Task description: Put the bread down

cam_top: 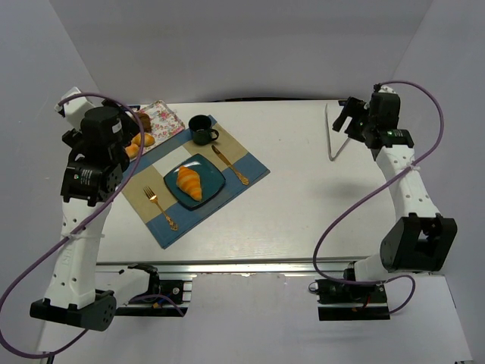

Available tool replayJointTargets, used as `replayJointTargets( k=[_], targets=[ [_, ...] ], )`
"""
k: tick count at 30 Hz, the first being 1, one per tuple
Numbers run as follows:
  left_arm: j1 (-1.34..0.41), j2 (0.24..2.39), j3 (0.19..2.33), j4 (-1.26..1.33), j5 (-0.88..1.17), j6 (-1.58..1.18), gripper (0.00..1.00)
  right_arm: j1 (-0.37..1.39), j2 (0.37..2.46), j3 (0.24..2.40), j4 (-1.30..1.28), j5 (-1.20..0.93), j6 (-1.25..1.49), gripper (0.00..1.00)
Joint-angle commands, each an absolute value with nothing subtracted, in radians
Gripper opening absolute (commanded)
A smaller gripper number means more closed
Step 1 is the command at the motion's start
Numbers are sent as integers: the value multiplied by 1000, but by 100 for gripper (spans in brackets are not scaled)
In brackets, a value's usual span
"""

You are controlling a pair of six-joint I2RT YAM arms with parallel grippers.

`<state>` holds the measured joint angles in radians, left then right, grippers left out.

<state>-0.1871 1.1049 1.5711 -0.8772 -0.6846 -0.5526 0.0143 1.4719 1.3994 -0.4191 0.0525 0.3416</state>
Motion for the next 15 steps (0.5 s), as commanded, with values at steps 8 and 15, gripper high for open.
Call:
replayJointTargets(
  k=[8, 15],
  targets=[
    [-187, 1031, 1459, -795, -644, -618, 95, 11, 1264, 1233, -425, -72, 339, 89],
    [-187, 1032, 1448, -798, -646, -614, 95, 12, 1166, 1151, -434, -55, 319, 89]
  ],
)
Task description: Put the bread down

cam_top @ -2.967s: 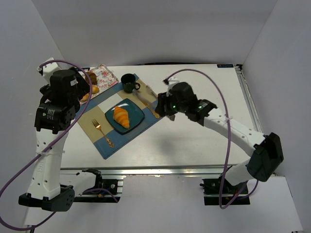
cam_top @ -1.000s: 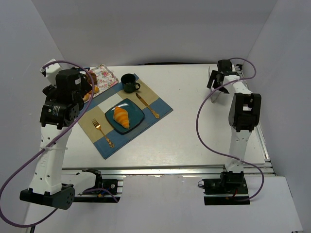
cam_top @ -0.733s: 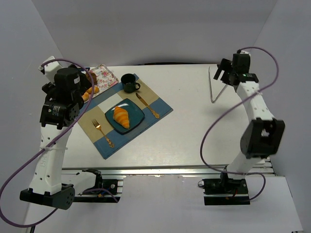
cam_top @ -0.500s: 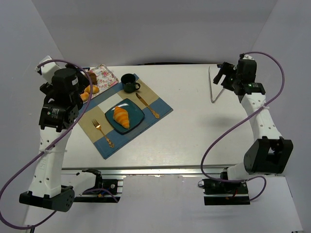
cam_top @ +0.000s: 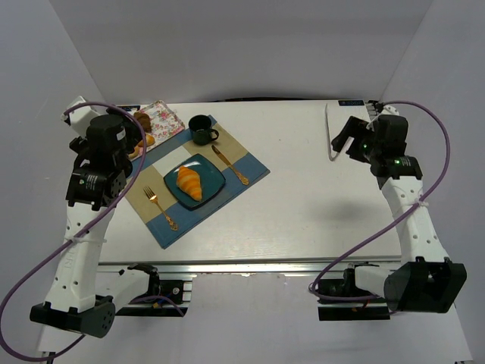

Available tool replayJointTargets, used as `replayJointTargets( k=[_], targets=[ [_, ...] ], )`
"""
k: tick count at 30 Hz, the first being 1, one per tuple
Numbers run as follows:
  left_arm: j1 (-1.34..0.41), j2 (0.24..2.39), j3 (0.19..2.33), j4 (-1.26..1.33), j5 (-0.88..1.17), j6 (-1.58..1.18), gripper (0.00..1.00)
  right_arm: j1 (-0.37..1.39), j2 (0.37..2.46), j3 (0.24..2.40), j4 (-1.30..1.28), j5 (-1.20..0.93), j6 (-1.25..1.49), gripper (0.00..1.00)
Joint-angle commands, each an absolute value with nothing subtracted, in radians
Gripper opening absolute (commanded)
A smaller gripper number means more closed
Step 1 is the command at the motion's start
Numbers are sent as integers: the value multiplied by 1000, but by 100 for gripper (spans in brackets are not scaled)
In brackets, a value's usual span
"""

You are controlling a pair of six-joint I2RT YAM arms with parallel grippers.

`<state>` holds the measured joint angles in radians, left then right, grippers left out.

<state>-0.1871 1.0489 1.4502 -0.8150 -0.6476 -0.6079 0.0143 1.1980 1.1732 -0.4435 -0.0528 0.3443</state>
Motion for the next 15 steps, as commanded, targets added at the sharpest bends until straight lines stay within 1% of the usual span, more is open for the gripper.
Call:
replayJointTargets(
  k=[1, 15],
  targets=[
    [-187, 1029, 1450, -801, -652, -612, 95, 12, 1160, 1144, -434, -52, 319, 89],
    [-187, 1017, 1433, -807, -664, -603, 95, 11, 1135, 1085, -413, -55, 325, 89]
  ],
)
